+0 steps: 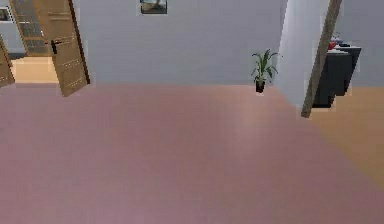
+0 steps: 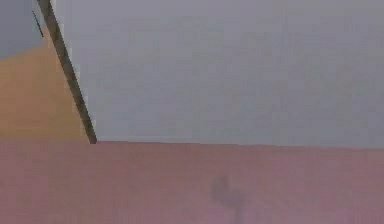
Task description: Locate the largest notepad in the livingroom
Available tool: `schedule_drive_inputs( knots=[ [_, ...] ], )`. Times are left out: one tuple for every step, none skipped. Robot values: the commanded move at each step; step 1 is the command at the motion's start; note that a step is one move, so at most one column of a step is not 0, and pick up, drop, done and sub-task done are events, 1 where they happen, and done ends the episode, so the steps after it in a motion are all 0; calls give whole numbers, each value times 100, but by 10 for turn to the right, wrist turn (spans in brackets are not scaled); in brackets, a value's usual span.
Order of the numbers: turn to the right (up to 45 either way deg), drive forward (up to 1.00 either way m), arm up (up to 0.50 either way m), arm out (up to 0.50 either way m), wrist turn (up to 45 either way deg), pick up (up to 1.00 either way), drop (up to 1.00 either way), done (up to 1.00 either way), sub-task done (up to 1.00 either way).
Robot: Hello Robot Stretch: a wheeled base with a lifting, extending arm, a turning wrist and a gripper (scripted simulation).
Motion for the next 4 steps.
schedule_drive_inputs(
  knots=[
    [-390,0,0,0,0,0,0,0,0],
    [0,50,0,0,0,0,0,0,0],
    [-120,0,0,0,0,0,0,0,0],
    [0,100,0,0,0,0,0,0,0]
  ],
)
